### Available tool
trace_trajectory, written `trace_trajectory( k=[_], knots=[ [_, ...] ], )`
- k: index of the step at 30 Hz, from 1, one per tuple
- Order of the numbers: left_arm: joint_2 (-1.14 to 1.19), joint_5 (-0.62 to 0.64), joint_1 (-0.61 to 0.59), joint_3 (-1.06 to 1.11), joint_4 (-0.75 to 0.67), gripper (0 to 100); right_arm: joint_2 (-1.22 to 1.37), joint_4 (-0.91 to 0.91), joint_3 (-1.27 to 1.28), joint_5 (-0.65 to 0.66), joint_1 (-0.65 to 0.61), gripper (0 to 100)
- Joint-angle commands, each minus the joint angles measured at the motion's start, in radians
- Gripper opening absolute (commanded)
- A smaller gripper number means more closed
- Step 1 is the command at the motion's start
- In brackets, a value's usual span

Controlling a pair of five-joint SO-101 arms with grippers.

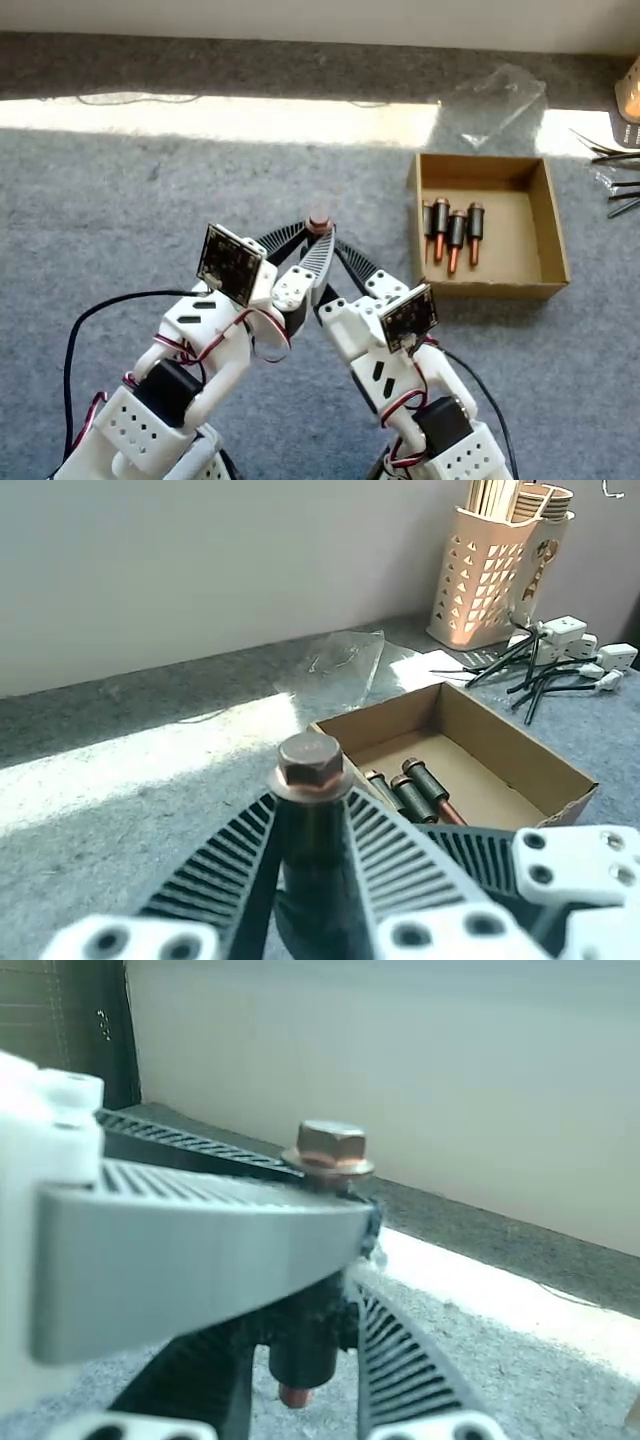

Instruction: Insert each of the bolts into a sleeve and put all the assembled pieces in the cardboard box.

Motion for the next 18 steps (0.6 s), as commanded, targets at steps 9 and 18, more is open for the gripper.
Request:
trace_trajectory(
  k=[9, 18],
  knots=[
    [-0.022, -0.003, 0.002, -0.01, -0.021, 20, -0.002, -0.033, 0.148, -0.005, -0.001, 0.4],
    [-0.013, -0.003, -0.084, -0.01, -0.028, 20, -0.012, -0.001, 0.148, -0.003, -0.001, 0.4]
  ],
)
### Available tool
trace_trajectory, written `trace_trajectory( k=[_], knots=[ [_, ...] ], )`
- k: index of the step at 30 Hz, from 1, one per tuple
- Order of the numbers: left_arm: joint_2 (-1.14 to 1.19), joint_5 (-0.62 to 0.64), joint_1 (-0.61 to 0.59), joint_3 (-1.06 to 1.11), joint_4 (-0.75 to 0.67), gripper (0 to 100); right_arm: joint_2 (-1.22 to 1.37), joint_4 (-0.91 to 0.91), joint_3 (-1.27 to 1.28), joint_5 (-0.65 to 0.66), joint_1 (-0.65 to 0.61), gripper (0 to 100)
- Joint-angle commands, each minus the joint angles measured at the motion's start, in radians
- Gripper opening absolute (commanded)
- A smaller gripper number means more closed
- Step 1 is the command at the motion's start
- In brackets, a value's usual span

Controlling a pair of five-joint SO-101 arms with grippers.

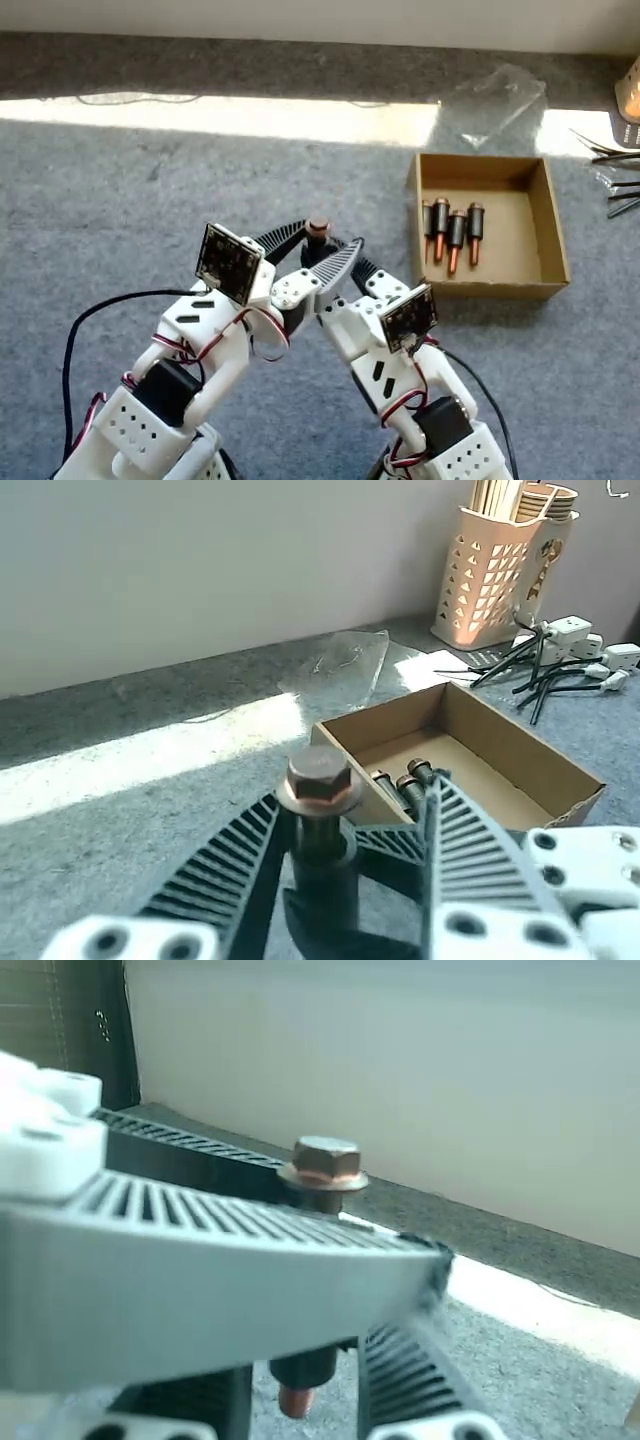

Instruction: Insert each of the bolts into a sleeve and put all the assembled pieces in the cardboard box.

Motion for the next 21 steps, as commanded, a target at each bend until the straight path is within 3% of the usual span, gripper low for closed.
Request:
trace_trajectory(
  k=[1, 11, 16, 21],
  knots=[
    [-0.012, 0.0, -0.076, -0.01, -0.028, 20, -0.012, -0.004, 0.148, -0.002, -0.001, 0.4],
    [-0.021, -0.002, -0.096, -0.024, -0.029, 20, -0.012, -0.002, 0.148, -0.002, -0.001, 0.4],
    [-0.021, -0.002, -0.213, -0.116, -0.009, 20, -0.012, -0.001, 0.148, 0.0, -0.001, 0.4],
    [-0.021, -0.153, -0.323, -0.182, 0.087, 5, -0.012, -0.001, 0.148, 0.0, 0.012, 0.4]
  ],
)
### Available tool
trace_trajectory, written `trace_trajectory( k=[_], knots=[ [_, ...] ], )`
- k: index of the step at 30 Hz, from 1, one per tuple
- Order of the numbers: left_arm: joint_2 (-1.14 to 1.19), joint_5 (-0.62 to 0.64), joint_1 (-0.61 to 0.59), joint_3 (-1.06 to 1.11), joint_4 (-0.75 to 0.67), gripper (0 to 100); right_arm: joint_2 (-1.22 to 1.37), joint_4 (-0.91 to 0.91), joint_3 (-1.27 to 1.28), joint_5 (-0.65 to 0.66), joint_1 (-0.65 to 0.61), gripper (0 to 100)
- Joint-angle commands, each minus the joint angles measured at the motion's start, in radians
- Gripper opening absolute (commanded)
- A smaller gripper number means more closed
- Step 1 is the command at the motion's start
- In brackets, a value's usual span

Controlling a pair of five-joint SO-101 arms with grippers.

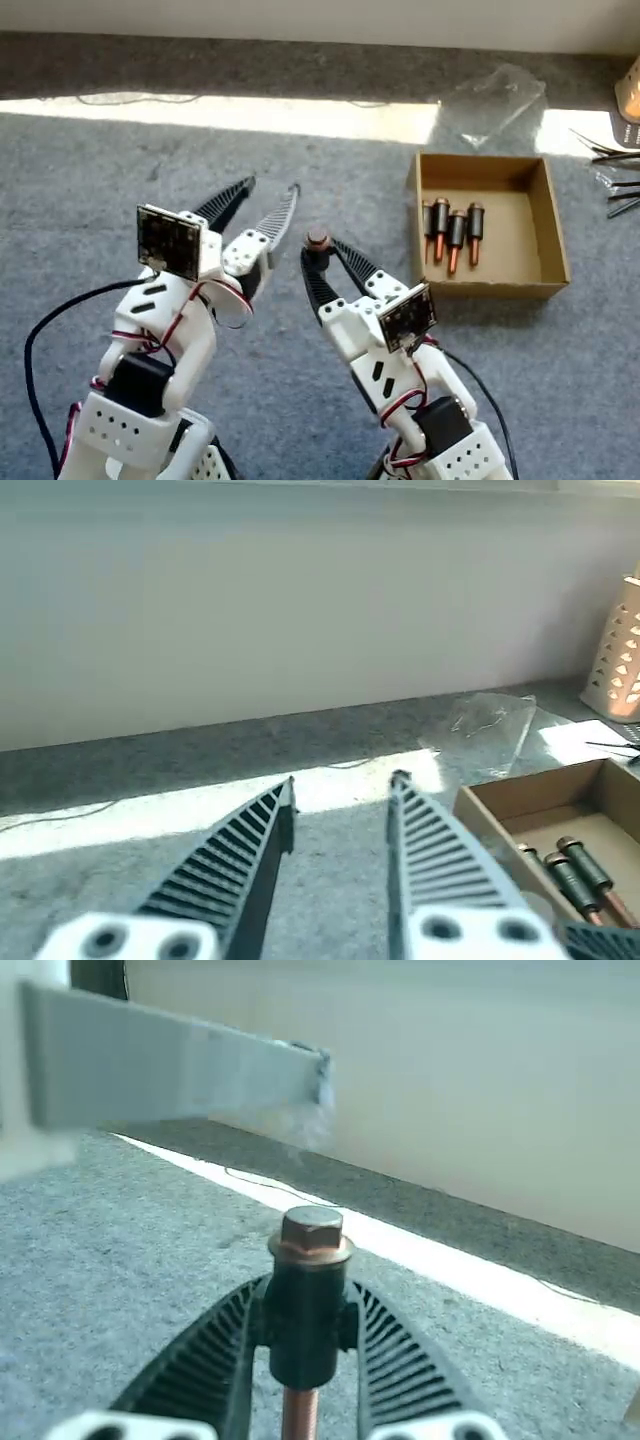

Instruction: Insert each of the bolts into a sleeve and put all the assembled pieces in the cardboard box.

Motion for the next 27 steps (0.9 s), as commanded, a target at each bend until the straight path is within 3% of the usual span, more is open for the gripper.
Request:
trace_trajectory(
  k=[1, 12, 27],
  knots=[
    [-0.019, -0.103, -0.088, -0.097, 0.058, 2, -0.012, -0.002, 0.148, -0.003, 0.021, 0.4],
    [-0.035, -0.109, -0.317, -0.047, 0.06, 1, -0.012, -0.002, 0.148, -0.002, 0.099, 0.4],
    [-0.484, -0.198, -0.325, 0.298, 0.06, 1, -0.002, -0.001, 0.148, -0.002, 0.099, 0.4]
  ],
)
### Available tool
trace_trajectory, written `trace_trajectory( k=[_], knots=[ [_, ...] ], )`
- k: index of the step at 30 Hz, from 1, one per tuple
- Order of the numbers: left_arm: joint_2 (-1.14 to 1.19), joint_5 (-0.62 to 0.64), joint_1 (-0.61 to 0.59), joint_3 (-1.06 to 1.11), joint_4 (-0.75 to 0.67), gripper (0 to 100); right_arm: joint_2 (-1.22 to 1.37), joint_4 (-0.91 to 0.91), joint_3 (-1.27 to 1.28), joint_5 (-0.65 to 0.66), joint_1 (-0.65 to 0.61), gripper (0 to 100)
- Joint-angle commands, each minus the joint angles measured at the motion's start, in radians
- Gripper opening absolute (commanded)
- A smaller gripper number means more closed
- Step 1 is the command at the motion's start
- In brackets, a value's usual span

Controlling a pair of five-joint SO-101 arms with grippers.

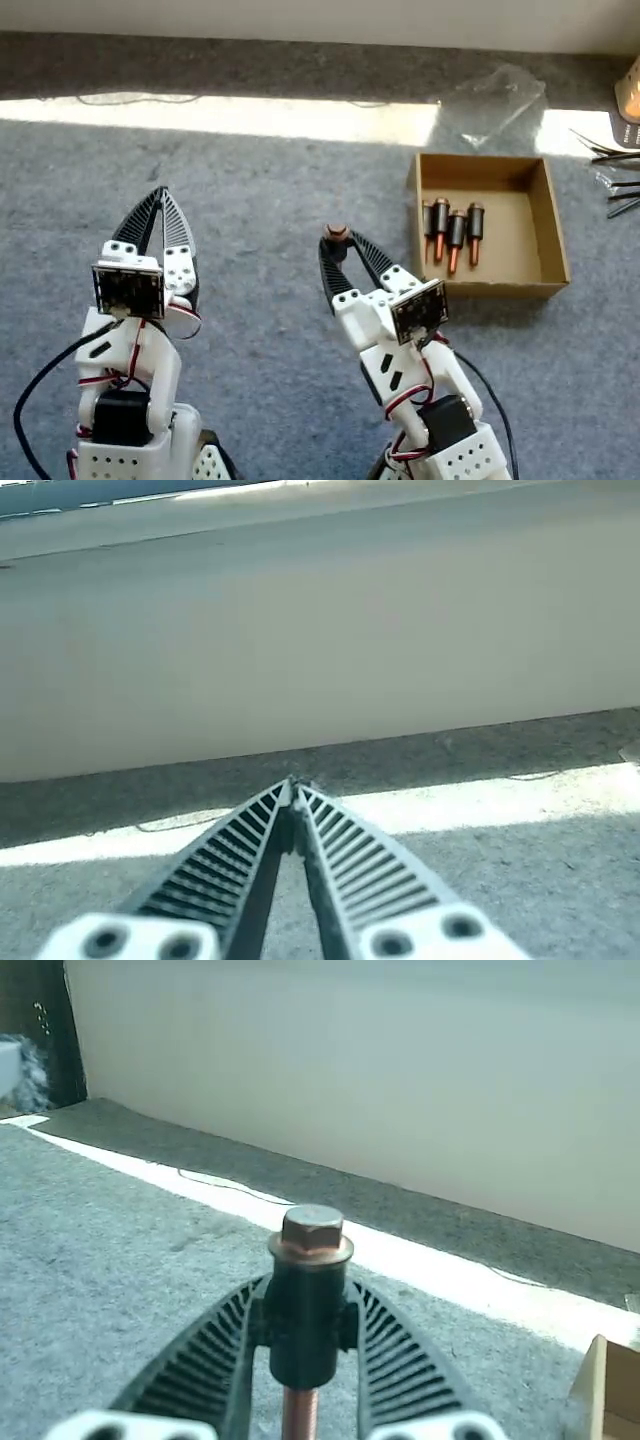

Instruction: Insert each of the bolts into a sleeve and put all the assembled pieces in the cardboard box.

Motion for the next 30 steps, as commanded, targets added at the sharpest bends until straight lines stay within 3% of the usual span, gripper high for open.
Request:
trace_trajectory(
  k=[1, 15, 23, 30],
  knots=[
    [-0.056, -0.009, -0.01, 0.038, 0.003, 1, -0.002, -0.001, 0.148, -0.002, 0.012, 0.4],
    [-0.045, -0.011, -0.058, 0.278, 0.005, 1, -0.01, 0.033, 0.148, -0.002, 0.013, 0.4],
    [-0.048, -0.008, -0.045, 0.277, 0.265, 1, -0.01, 0.07, 0.147, -0.002, 0.021, 0.4],
    [-0.048, -0.006, -0.041, 0.277, 0.474, 1, -0.01, 0.07, 0.096, -0.002, 0.171, 0.4]
  ],
)
